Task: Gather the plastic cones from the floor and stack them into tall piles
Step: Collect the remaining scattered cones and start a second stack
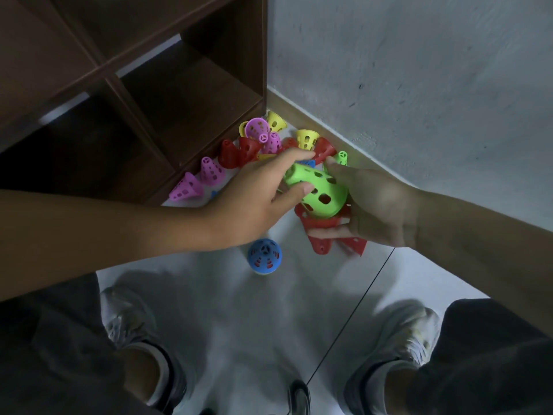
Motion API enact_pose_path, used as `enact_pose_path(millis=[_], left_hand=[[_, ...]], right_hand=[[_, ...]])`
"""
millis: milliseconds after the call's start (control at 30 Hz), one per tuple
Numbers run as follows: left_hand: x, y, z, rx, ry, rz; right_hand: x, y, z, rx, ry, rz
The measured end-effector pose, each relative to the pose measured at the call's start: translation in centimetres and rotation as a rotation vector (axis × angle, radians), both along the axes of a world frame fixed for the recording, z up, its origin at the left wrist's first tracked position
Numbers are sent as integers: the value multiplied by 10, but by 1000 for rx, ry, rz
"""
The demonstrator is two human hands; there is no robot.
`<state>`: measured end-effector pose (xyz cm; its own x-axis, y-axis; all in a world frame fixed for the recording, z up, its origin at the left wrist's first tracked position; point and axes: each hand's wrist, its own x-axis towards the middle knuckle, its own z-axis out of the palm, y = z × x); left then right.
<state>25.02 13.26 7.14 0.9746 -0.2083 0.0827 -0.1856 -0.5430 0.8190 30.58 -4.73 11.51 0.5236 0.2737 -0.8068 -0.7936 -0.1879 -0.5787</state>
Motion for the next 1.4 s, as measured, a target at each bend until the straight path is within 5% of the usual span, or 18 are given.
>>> enact_pose_path(millis=[167, 400, 500, 867, 1067, 1167, 1400], left_hand=[[9, 6, -8, -42, 71, 88], [4, 29, -28, 503, 141, 4], [-1, 34, -36, 563, 228, -55], [-1, 27, -36, 390, 359, -2], [-5, 2, -16, -134, 536, -56], [-6, -1, -12, -293, 596, -33], [-2, 4, -17, -282, 583, 58]], right_hand=[[-1, 0, -5, -78, -58, 69], [1, -17, -15, -292, -144, 203], [0, -17, -13, -271, -171, 287], [1, -14, -11, -56, -122, 231], [4, -11, -8, 150, -79, 62], [4, -9, -10, 160, -91, 117], [-2, -11, -18, -57, -94, 280]])
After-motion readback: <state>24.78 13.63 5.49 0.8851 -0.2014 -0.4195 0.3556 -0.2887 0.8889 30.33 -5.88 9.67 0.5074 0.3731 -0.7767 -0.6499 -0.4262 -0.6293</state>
